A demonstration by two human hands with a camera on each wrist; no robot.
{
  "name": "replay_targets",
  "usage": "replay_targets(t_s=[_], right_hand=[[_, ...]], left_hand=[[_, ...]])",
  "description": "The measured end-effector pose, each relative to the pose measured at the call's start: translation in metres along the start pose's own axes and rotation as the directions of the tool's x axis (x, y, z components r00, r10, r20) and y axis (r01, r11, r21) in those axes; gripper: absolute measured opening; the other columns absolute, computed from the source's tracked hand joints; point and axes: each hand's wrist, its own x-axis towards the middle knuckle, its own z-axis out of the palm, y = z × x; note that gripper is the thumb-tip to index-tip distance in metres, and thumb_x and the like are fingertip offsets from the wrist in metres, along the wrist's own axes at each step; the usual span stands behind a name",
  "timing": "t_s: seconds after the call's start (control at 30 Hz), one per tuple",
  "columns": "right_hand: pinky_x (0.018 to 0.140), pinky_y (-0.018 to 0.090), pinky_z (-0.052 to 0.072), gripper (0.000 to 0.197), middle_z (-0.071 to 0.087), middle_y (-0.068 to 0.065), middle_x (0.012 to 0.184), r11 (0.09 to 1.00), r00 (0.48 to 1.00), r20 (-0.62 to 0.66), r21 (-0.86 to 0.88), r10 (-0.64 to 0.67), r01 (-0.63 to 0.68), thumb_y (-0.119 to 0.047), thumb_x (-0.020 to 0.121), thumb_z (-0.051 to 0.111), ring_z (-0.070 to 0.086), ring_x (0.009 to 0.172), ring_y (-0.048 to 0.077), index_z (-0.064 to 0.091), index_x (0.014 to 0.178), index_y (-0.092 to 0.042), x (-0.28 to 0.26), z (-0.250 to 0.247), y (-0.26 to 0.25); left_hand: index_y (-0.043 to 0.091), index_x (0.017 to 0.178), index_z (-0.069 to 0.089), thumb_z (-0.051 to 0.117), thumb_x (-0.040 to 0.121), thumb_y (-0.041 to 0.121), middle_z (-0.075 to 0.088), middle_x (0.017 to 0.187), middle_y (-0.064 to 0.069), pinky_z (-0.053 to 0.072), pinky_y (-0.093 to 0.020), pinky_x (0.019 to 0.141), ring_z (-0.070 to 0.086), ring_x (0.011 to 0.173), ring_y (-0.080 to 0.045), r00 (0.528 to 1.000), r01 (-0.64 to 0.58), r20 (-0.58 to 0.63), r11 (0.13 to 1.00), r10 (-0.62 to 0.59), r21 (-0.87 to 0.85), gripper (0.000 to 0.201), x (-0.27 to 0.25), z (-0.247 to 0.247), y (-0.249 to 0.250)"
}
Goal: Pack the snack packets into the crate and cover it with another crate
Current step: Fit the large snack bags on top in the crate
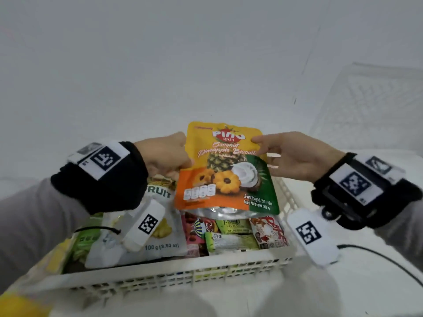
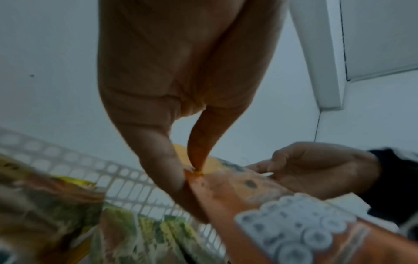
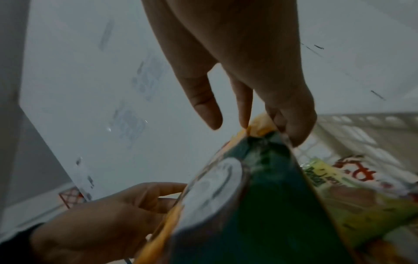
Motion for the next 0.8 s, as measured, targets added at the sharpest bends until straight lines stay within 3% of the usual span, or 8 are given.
replay_targets(t_s=[0.1, 0.23, 0.37, 0.43, 0.57, 0.63, 0.7, 0.8], right_hand=[[0.066, 0.031, 0.047, 0.023, 0.046, 0.006, 0.103, 0.942, 0.984, 0.017, -0.290, 0.179, -0.167, 0.001, 0.082, 0.055, 0.049, 0.082, 0.020, 0.056, 0.100, -0.015, 0.015, 0.001, -0.004], [0.089, 0.041, 0.044, 0.010, 0.043, 0.009, 0.113, 0.797, 0.944, -0.060, -0.520, 0.324, -0.306, -0.013, 0.085, 0.055, 0.047, 0.095, 0.026, 0.052, 0.095, -0.012, 0.030, 0.009, -0.002], [0.094, 0.046, 0.040, 0.030, 0.043, 0.003, 0.088, 0.638, 0.941, -0.071, -0.718, 0.329, -0.278, -0.018, 0.092, 0.047, 0.037, 0.100, 0.030, 0.041, 0.122, -0.015, 0.038, 0.019, 0.005], [0.093, 0.045, 0.040, 0.047, 0.042, 0.004, 0.089, 0.598, 0.943, -0.074, -0.756, 0.324, -0.265, -0.018, 0.094, 0.045, 0.037, 0.103, 0.030, 0.034, 0.139, -0.012, 0.041, 0.019, 0.009], [0.087, 0.042, 0.036, 0.050, 0.039, 0.004, 0.081, 0.636, 0.937, -0.089, -0.712, 0.338, -0.298, -0.015, 0.090, 0.049, 0.040, 0.087, 0.027, 0.036, 0.138, -0.011, 0.046, 0.014, 0.019], [0.083, 0.039, 0.033, 0.035, 0.038, 0.003, 0.081, 0.678, 0.936, -0.100, -0.663, 0.339, -0.316, -0.012, 0.087, 0.051, 0.032, 0.065, 0.021, 0.043, 0.121, -0.011, 0.048, 0.012, 0.024], [0.080, 0.039, 0.034, 0.019, 0.036, 0.004, 0.081, 0.697, 0.935, -0.123, -0.637, 0.332, -0.330, -0.011, 0.086, 0.053, 0.032, 0.065, 0.021, 0.046, 0.104, -0.010, 0.049, 0.012, 0.027], [0.094, 0.049, 0.036, 0.023, 0.040, 0.016, 0.111, 0.693, 0.950, -0.125, -0.658, 0.286, -0.295, -0.013, 0.089, 0.054, 0.039, 0.116, 0.040, 0.049, 0.111, -0.009, 0.047, 0.013, 0.021]], left_hand=[[0.009, 0.124, 0.041, 0.055, 0.090, -0.002, 0.051, 0.122, -0.023, 0.052, -0.051, 0.087, 0.060, 0.105, -0.041, 0.988, 0.091, 0.114, 0.992, -0.101, 0.090, 0.038, -0.005, 0.011, -0.005], [0.009, 0.095, 0.044, 0.056, 0.091, 0.003, 0.043, 0.084, -0.013, 0.055, -0.040, 0.083, 0.059, 0.069, -0.023, 0.963, 0.145, 0.184, 0.954, -0.197, 0.261, 0.014, -0.006, 0.032, -0.001], [0.009, 0.110, 0.038, 0.057, 0.091, 0.004, 0.058, 0.106, -0.019, 0.055, -0.035, 0.086, 0.067, 0.091, -0.028, 0.947, 0.144, 0.221, 0.921, -0.234, 0.363, 0.027, 0.007, 0.047, -0.003], [0.007, 0.111, 0.041, 0.059, 0.090, 0.005, 0.060, 0.100, -0.016, 0.056, -0.034, 0.084, 0.068, 0.095, -0.028, 0.937, 0.141, 0.244, 0.908, -0.251, 0.395, 0.028, 0.015, 0.053, -0.007], [0.007, 0.102, 0.037, 0.059, 0.091, 0.010, 0.059, 0.079, -0.006, 0.049, -0.015, 0.042, 0.066, 0.057, -0.007, 0.927, 0.144, 0.249, 0.881, -0.279, 0.450, 0.024, 0.024, 0.061, -0.007], [0.000, 0.109, 0.040, 0.059, 0.092, 0.014, 0.064, 0.077, -0.007, 0.055, -0.019, 0.052, 0.065, 0.053, -0.007, 0.930, 0.125, 0.254, 0.877, -0.267, 0.463, 0.028, 0.027, 0.062, -0.009], [-0.006, 0.115, 0.041, 0.059, 0.092, 0.014, 0.068, 0.086, -0.015, 0.059, -0.031, 0.075, 0.068, 0.070, -0.015, 0.918, 0.148, 0.277, 0.895, -0.283, 0.421, 0.035, 0.029, 0.059, -0.012], [-0.004, 0.103, 0.043, 0.058, 0.092, 0.016, 0.068, 0.096, -0.022, 0.056, -0.033, 0.083, 0.069, 0.085, -0.023, 0.917, 0.151, 0.302, 0.928, -0.259, 0.340, 0.027, 0.026, 0.045, -0.012]])
